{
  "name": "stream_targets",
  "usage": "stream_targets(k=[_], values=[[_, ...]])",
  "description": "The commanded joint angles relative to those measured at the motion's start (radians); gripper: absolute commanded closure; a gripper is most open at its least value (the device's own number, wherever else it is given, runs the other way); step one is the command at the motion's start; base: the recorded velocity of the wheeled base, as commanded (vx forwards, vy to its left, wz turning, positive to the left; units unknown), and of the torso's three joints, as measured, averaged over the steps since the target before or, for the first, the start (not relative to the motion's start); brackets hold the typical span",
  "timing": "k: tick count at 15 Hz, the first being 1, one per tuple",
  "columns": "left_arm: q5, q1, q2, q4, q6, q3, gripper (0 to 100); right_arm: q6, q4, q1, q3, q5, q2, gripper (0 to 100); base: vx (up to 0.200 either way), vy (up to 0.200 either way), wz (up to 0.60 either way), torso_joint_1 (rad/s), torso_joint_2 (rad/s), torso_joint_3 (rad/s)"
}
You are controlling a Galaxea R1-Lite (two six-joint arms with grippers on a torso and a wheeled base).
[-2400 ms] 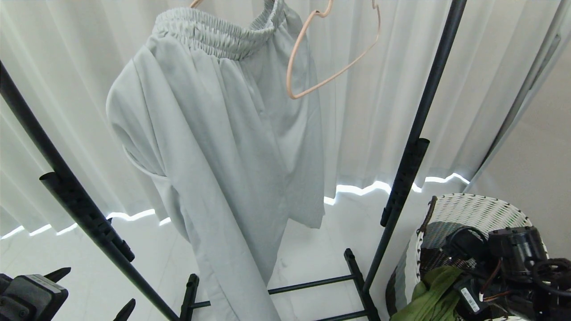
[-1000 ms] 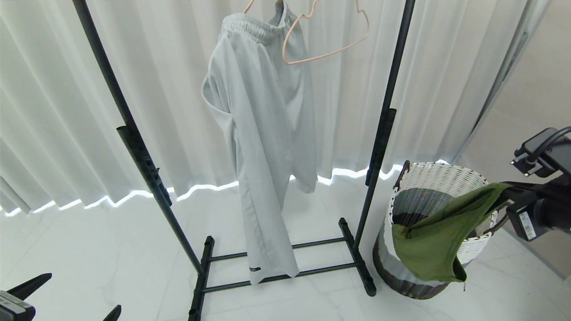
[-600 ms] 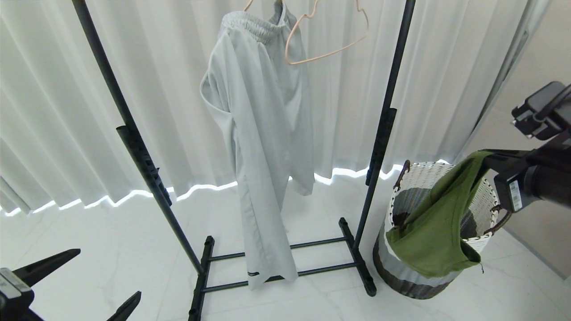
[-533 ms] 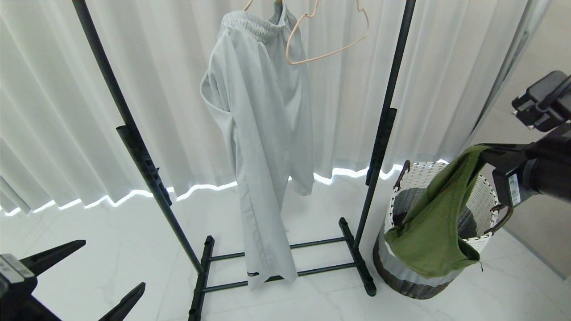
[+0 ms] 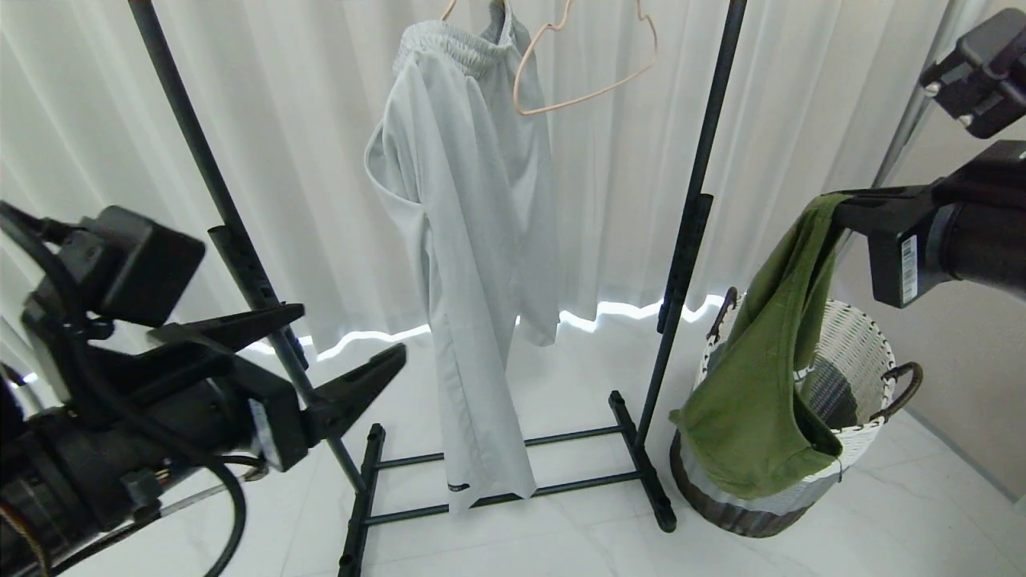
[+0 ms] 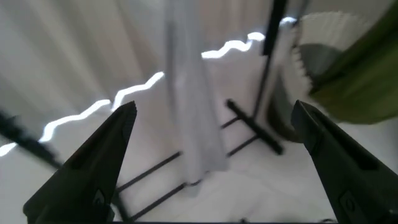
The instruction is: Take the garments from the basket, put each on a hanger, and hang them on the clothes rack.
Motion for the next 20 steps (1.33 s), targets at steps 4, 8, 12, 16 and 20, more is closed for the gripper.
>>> stream_targets(k=[4, 8, 12, 16, 20], values=[[0.047, -0.333, 0.256, 0.000, -0.147, -0.172, 0, 0.013, -0.001, 0.120, -0.008, 0.000, 0.018, 100, 0.000, 0.000, 0.00, 0.000, 0.00, 0.000], [0.086, -0.451, 0.414, 0.002, -0.306, -0.294, 0, 0.022, -0.004, 0.132, -0.008, 0.000, 0.024, 100, 0.000, 0.000, 0.00, 0.000, 0.00, 0.000], [0.087, -0.553, 0.518, 0.075, -0.473, -0.379, 0, 0.062, -0.021, 0.132, -0.008, 0.008, 0.068, 100, 0.000, 0.000, 0.00, 0.000, 0.00, 0.000], [0.150, -0.550, 0.663, 0.152, -0.622, -0.523, 0, 0.066, -0.045, 0.149, -0.006, 0.019, 0.082, 100, 0.000, 0.000, 0.00, 0.000, 0.00, 0.000], [0.215, -0.516, 0.761, 0.193, -0.667, -0.615, 0, 0.069, -0.045, 0.152, -0.003, 0.040, 0.076, 100, 0.000, 0.000, 0.00, 0.000, 0.00, 0.000]])
